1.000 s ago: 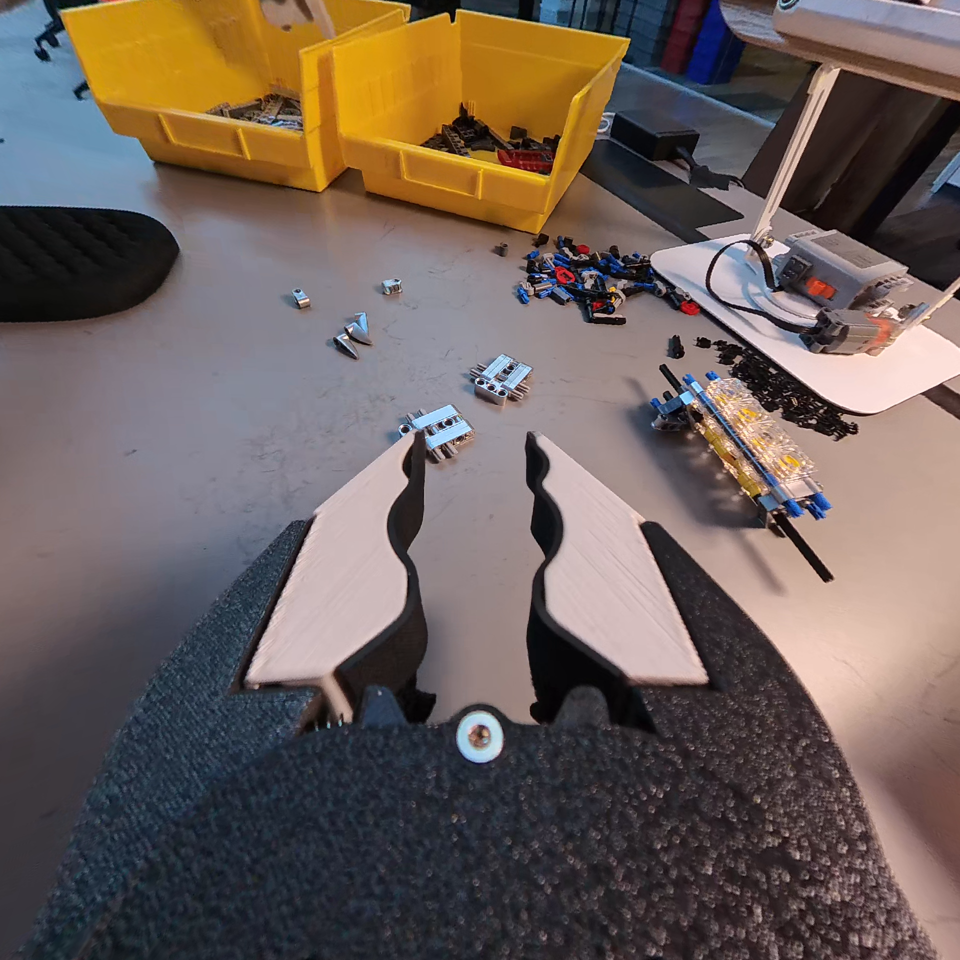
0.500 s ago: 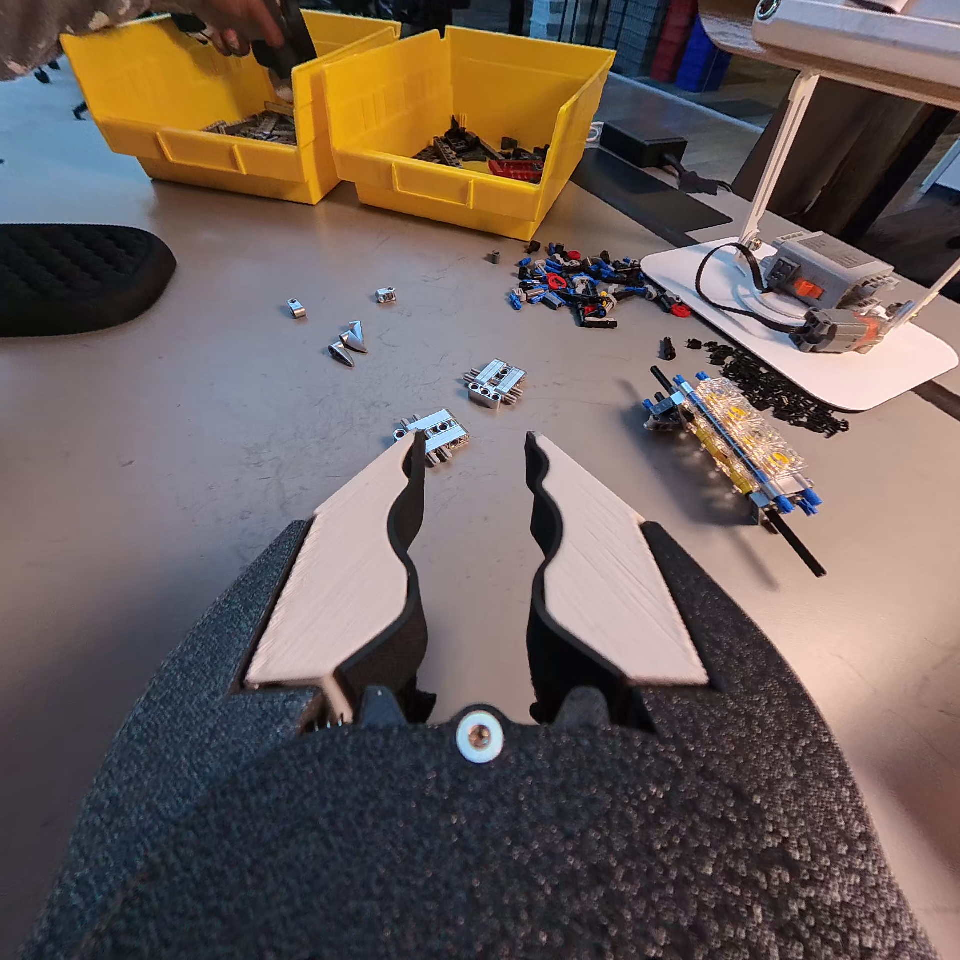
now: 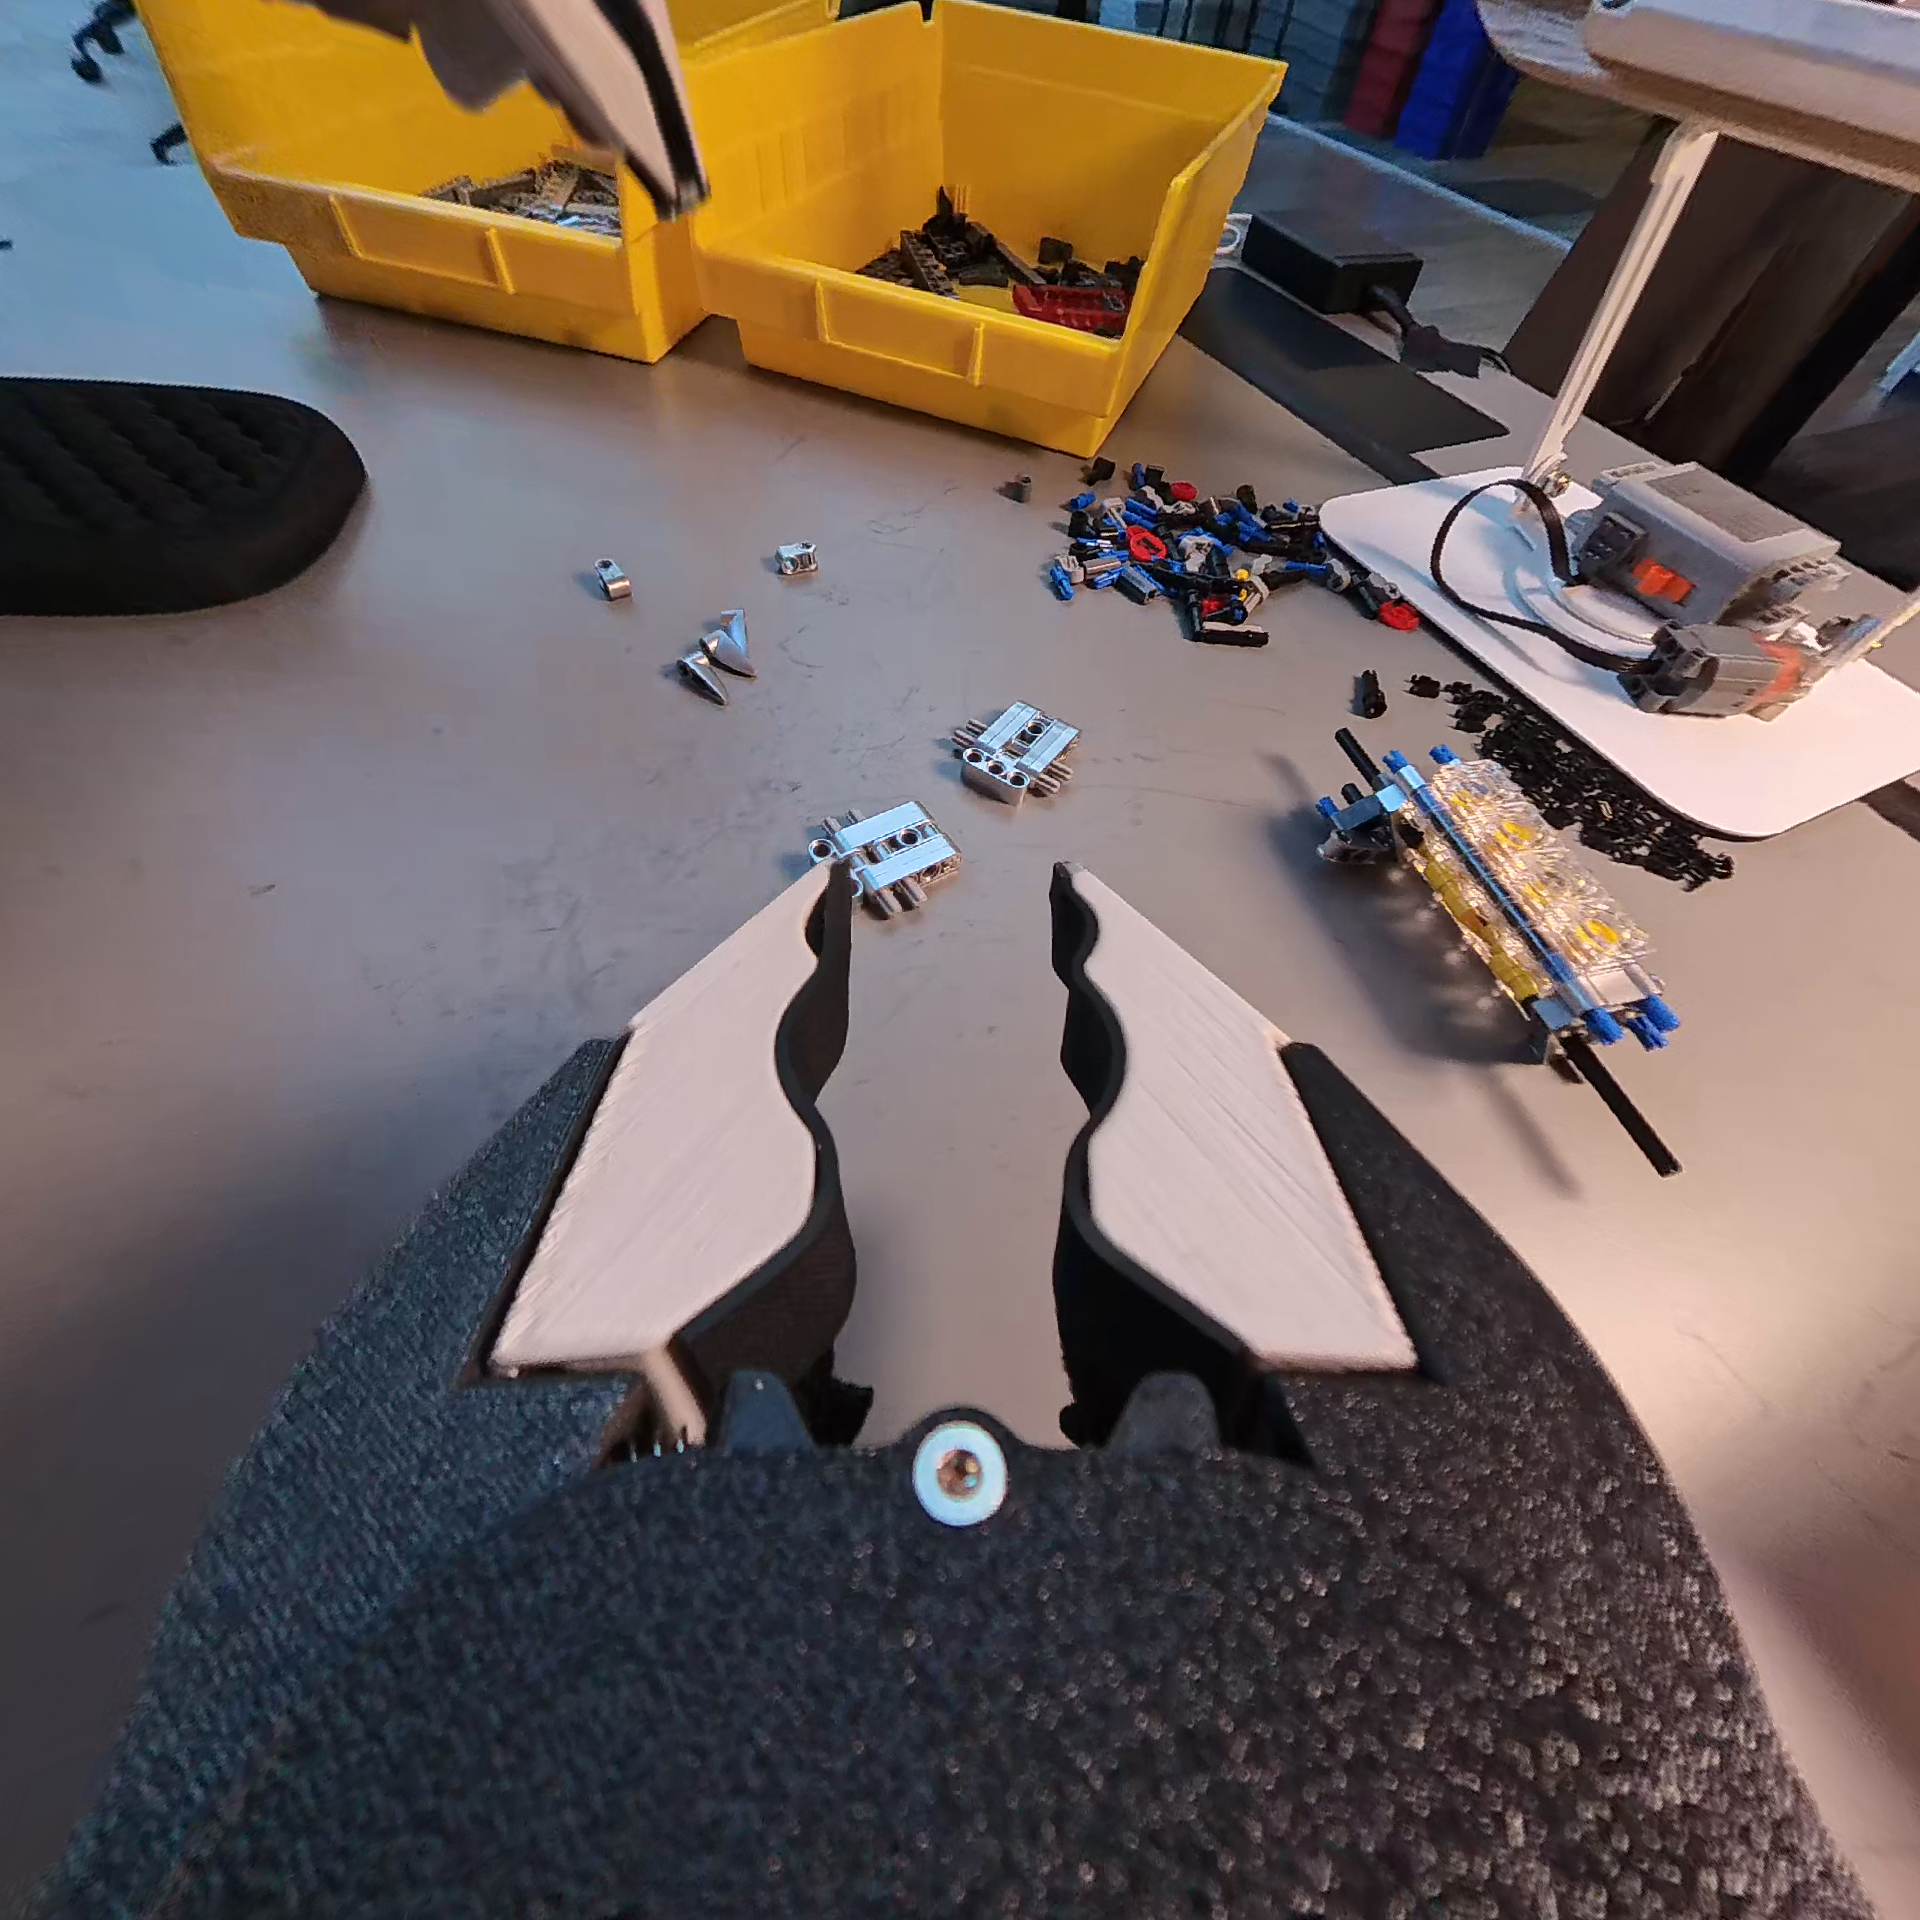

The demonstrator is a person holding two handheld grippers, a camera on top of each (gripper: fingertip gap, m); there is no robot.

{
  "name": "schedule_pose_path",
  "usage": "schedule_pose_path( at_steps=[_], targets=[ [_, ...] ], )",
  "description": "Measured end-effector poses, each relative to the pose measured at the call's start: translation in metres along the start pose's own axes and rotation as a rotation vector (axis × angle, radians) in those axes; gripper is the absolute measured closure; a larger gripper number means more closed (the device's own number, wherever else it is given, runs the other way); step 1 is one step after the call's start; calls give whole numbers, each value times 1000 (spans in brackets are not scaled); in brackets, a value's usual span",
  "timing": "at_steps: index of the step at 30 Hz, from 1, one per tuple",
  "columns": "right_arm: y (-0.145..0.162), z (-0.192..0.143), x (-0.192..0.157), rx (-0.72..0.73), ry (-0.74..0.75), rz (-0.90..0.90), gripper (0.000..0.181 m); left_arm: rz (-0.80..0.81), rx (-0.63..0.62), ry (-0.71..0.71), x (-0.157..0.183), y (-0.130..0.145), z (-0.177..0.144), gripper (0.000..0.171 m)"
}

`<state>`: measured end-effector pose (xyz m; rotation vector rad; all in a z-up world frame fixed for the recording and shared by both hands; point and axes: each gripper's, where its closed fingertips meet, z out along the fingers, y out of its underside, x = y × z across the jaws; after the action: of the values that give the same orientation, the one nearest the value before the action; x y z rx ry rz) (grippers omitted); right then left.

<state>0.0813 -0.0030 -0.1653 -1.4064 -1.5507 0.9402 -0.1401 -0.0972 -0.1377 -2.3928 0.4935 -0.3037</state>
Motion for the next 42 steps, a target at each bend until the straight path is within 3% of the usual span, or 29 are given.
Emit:
schedule_pose_path(
  at_steps=[3,6,13,17,20,23,29,31,33,38,42],
  targets=[
    [-3,-3,1,22,8,5,144,-4,4,-11,21,11,51,164],
    [-6,-6,5,47,3,40,144,-25,-2,-50,23,18,75,164],
    [-3,-2,3,24,-15,39,143,6,-31,-83,24,31,79,159],
    [-3,-2,5,21,-5,45,143,-26,68,-76,27,20,66,156],
    [-2,-2,6,17,-2,55,143,-20,224,-151,25,-5,27,156],
    [-1,-1,7,11,-3,61,143,-31,362,-311,-1,-19,-37,156],
    [0,0,7,5,-7,61,143,-146,419,-715,-98,14,-179,156],
    [0,0,7,4,-3,58,143,-197,386,-748,-125,31,-201,156],
    [0,1,7,2,1,59,143,-242,287,-717,-149,52,-200,155],
    [1,1,10,-2,14,70,143,-265,-80,-442,-169,112,-138,152],
    [5,5,13,-32,25,79,143,-234,-270,-309,-171,146,-107,144]
  ],
)
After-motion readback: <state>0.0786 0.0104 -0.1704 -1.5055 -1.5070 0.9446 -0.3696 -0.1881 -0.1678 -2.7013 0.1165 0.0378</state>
